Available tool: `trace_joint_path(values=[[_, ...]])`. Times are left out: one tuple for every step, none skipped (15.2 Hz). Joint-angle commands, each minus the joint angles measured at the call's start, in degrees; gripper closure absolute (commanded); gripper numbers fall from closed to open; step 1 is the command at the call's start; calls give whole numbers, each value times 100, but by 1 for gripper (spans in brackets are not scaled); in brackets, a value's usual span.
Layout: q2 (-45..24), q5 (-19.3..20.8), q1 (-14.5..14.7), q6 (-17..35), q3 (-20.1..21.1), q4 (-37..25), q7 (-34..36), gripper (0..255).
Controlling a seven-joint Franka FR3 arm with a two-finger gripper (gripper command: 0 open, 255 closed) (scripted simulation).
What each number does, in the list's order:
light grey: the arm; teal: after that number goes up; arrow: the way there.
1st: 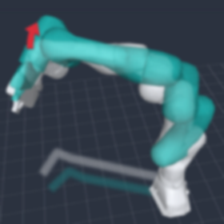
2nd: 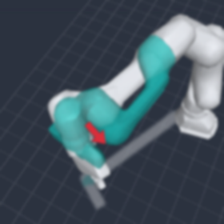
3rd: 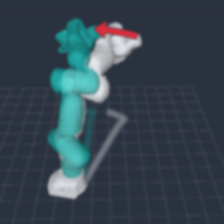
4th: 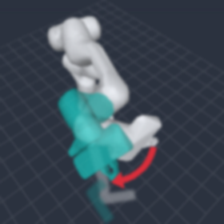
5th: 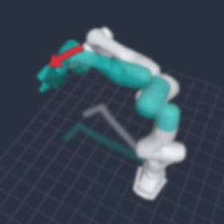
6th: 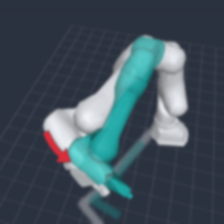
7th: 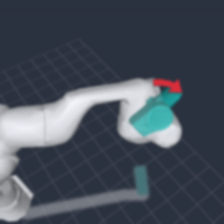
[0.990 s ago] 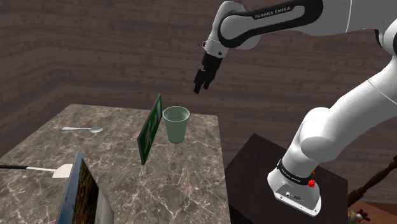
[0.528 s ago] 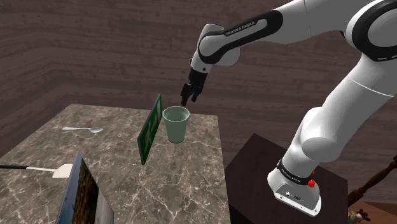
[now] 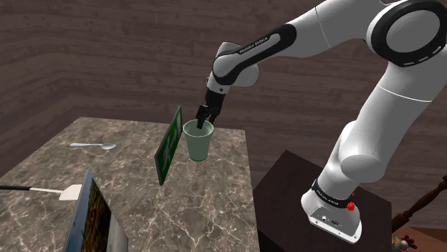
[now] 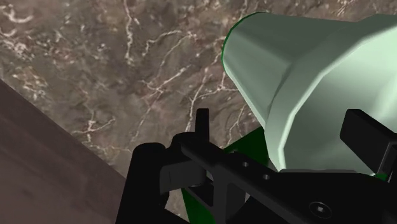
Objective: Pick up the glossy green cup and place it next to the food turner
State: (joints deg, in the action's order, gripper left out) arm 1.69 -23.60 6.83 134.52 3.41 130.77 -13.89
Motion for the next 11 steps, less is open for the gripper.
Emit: trace_joint_path(values=[[-118,-47,23,152,22,28,-33,0],[-150,-60,30,193,29,36,-41,0],[-149,-60,29,193,29,36,-41,0],[-150,-60,29,193,29,36,-41,0],[-150,-60,29,193,29,36,-41,0],[-150,-60,29,193,29,36,-41,0],[-150,-60,29,193,29,36,-41,0],[-150,-60,29,193,29,36,-41,0],[-149,-60,29,192,29,36,-40,0],[-149,-60,29,192,29,36,-40,255],[-149,-60,29,192,29,36,-40,255]])
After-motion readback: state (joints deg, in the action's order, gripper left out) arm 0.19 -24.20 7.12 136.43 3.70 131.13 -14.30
